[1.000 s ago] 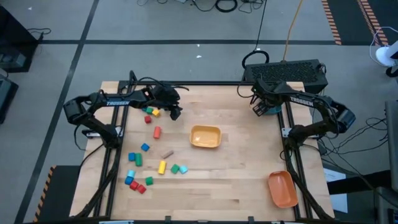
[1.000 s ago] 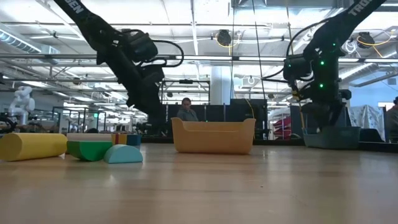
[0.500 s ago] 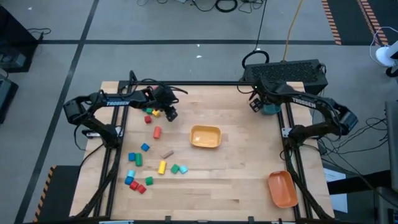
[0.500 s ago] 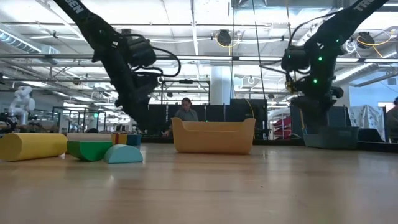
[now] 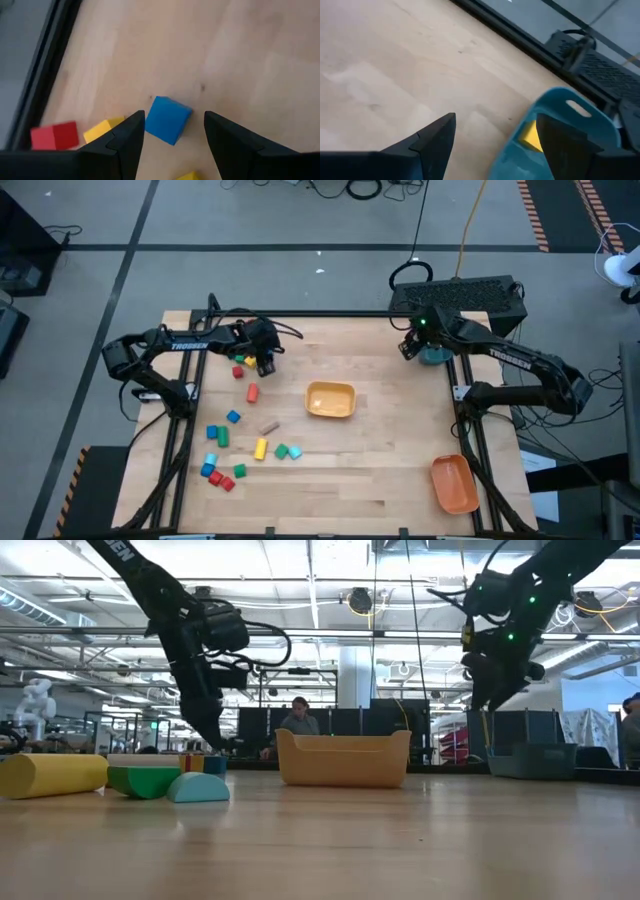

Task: Sort blocks by size
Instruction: Put the blue square block into the blue bin

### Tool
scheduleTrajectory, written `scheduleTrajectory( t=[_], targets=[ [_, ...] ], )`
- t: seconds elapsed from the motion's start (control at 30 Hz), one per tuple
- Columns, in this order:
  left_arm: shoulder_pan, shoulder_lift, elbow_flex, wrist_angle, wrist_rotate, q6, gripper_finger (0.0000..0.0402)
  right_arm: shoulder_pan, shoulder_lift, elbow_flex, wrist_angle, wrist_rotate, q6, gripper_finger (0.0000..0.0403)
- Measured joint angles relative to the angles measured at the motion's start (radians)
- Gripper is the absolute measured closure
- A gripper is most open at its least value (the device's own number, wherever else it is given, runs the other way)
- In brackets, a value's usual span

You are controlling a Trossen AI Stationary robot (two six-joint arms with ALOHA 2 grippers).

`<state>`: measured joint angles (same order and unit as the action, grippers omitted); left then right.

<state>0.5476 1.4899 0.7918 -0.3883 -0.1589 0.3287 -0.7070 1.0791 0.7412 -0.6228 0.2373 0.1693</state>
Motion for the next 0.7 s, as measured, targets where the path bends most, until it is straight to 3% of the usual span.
scheduleTrajectory(
  t=[0.23, 0.37, 0.5, 0.7],
  targets=[
    [0.026, 0.001, 0.000, 0.003, 0.000, 0.150, 0.0194, 0.060, -0.002, 0.000, 0.017, -0.009, 0.026, 0.0140],
    [0.068, 0.027, 0.000, 0.009, 0.011, 0.176, 0.0194, 0.090, -0.002, 0.000, 0.031, -0.009, 0.029, 0.0140],
    [0.106, 0.075, 0.005, 0.023, 0.094, 0.184, 0.0194, 0.111, -0.002, 0.000, 0.030, -0.009, 0.029, 0.0140],
    [0.117, 0.143, 0.003, 0.062, 0.101, 0.228, 0.0194, 0.128, -0.002, 0.000, 0.031, -0.008, 0.029, 0.0140]
  ],
)
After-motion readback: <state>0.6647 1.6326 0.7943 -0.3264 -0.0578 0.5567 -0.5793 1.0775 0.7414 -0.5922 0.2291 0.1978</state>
